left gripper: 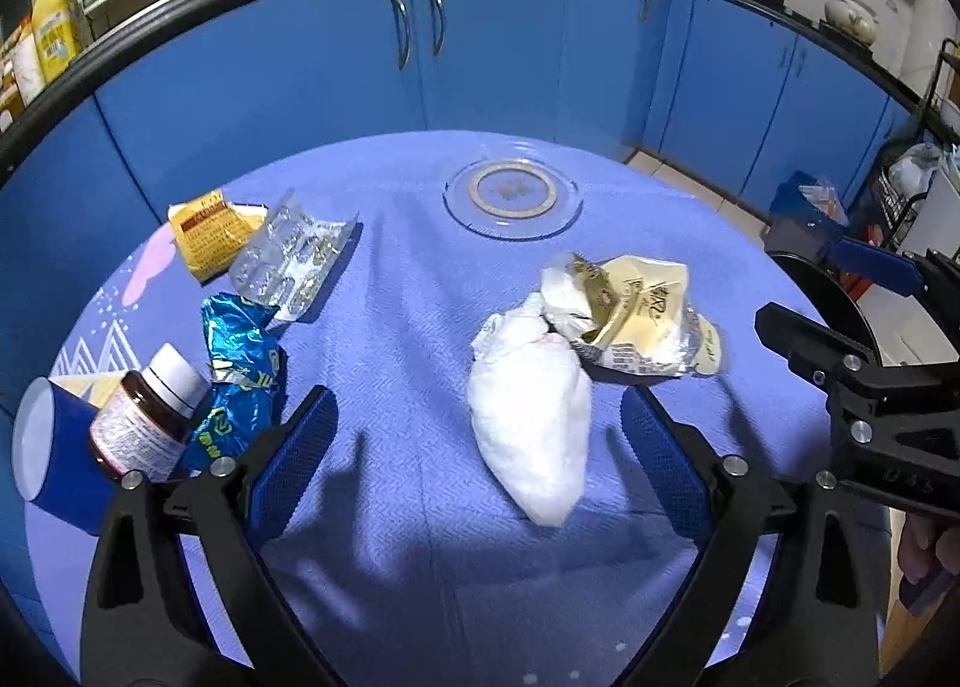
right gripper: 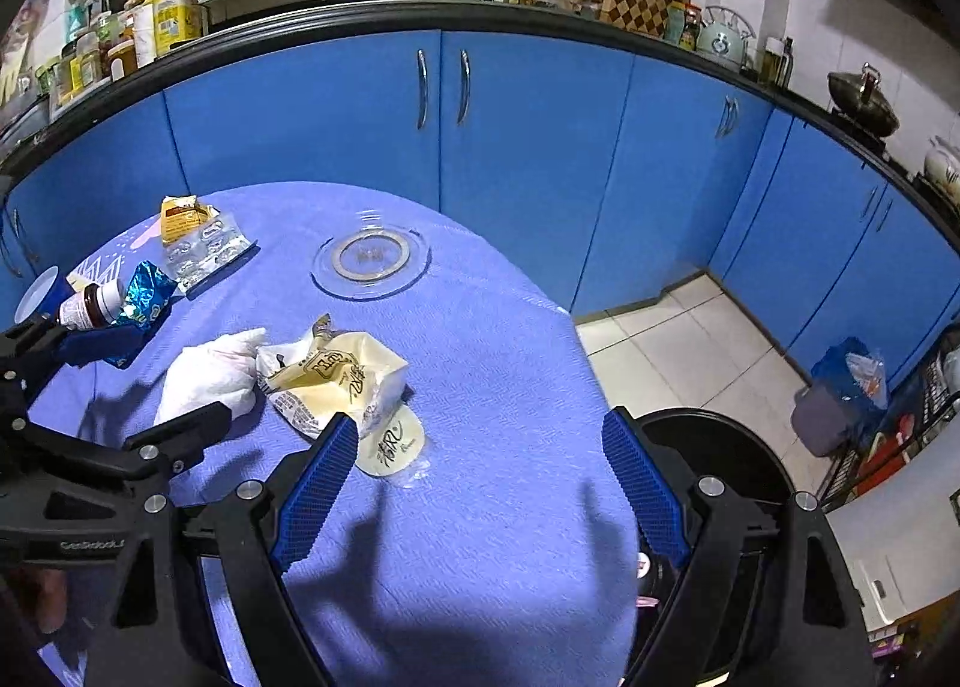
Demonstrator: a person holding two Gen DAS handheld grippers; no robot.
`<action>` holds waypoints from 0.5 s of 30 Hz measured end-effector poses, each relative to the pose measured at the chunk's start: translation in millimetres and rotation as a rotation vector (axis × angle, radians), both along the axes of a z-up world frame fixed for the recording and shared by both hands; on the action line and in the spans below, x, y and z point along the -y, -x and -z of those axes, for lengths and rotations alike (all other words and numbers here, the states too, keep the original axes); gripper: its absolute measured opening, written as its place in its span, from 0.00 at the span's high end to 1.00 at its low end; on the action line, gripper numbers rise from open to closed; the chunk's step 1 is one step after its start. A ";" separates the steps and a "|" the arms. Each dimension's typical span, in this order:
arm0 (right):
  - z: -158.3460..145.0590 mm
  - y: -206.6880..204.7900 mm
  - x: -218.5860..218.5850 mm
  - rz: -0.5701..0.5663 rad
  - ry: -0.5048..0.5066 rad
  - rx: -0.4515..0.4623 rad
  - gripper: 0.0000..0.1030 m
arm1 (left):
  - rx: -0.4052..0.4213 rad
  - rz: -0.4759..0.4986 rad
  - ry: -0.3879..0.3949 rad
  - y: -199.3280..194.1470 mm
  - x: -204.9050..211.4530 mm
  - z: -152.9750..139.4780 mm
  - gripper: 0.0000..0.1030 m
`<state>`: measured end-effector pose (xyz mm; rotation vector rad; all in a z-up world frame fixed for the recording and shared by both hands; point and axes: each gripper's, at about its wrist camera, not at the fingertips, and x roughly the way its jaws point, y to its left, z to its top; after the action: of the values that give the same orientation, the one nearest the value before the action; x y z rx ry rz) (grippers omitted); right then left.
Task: Collect trash
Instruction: 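Move both grippers back over the table toward the white plastic bag, then grasp the white plastic bag with the left gripper while the right grasps the cream snack wrapper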
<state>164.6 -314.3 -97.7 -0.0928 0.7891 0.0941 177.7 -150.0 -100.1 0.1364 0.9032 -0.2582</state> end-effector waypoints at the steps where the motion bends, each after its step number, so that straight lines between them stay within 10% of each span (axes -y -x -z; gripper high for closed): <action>1: 0.7 -1.3 -0.9 -0.004 -0.006 -0.004 0.21 | -0.006 0.003 0.005 -1.0 -1.0 1.3 0.21; 7: 5.1 -8.9 -21.4 -0.069 -0.019 -0.018 0.21 | -0.063 0.004 0.082 -8.1 -16.7 8.9 0.64; 15: 20.9 -24.7 -46.0 -0.132 -0.043 -0.080 0.21 | 0.004 -0.026 0.076 -0.4 -30.6 -6.9 0.68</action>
<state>189.3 -268.3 -118.6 -0.1013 0.8604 0.2408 178.1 -119.4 -93.3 0.0550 0.8891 -0.2680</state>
